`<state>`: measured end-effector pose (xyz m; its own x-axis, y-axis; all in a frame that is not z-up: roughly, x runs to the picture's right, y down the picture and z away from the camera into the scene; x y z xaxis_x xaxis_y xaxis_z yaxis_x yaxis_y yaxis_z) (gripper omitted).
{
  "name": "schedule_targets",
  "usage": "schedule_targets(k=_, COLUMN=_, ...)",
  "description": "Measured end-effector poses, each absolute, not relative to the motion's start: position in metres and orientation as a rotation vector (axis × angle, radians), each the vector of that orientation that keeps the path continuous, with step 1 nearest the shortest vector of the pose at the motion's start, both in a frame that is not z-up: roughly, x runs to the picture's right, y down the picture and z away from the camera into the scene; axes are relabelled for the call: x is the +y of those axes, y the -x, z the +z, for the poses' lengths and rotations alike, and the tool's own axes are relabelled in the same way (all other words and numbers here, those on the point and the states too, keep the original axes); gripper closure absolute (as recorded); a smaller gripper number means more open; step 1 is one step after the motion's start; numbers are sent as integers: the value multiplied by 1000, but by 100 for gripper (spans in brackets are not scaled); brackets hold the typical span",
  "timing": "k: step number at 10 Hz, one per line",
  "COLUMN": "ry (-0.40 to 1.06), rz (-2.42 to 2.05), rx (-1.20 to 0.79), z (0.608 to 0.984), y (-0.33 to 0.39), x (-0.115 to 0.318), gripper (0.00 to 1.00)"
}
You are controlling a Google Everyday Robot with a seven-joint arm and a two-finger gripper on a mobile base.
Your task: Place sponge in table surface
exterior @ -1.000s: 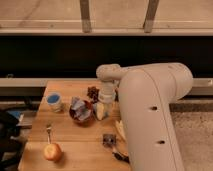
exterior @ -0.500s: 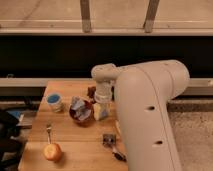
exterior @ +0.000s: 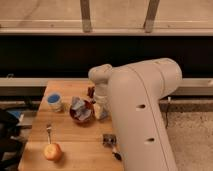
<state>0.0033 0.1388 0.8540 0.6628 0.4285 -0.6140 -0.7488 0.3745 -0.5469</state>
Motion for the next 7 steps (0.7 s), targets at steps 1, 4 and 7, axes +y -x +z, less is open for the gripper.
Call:
schedule_targets(k=1, ry=898, rz=794, rx=406, z=857, y=-8, x=140, gripper=38)
schedule_targets(k=4, ry=874, rz=820, rx=372, z=862, y=-2, x=139, gripper=38)
schedule_targets(k=7, ry=861, rz=831, rx=333, z=865, y=11, x=132, gripper=38)
